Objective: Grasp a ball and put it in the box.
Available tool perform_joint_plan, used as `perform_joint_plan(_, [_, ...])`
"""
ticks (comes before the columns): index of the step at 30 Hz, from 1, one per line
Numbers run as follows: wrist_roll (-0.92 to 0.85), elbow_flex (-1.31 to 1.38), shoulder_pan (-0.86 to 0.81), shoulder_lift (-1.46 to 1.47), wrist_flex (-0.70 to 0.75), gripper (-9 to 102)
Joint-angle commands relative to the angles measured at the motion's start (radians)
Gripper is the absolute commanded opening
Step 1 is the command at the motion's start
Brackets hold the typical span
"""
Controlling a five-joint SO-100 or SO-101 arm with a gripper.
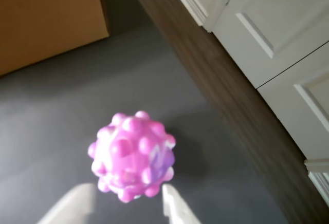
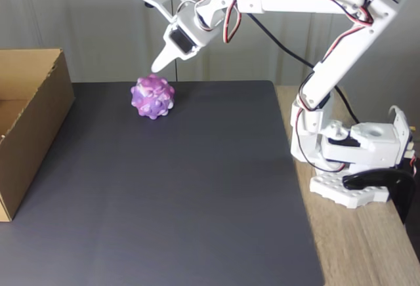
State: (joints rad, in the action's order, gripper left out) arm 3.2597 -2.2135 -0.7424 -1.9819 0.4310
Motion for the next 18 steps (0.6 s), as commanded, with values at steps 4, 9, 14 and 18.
perform_joint_plan(4, [0.003,0.058,0.020,0.041,-0.038,37])
perform_joint_plan(9, [0.002,0.087,0.029,0.114,-0.066,38])
perform_joint_plan(14, [0.002,0.152,0.026,0.233,-0.103,37])
perform_joint_plan(18, [0.009,0.204,0.009,0.318,-0.117,37])
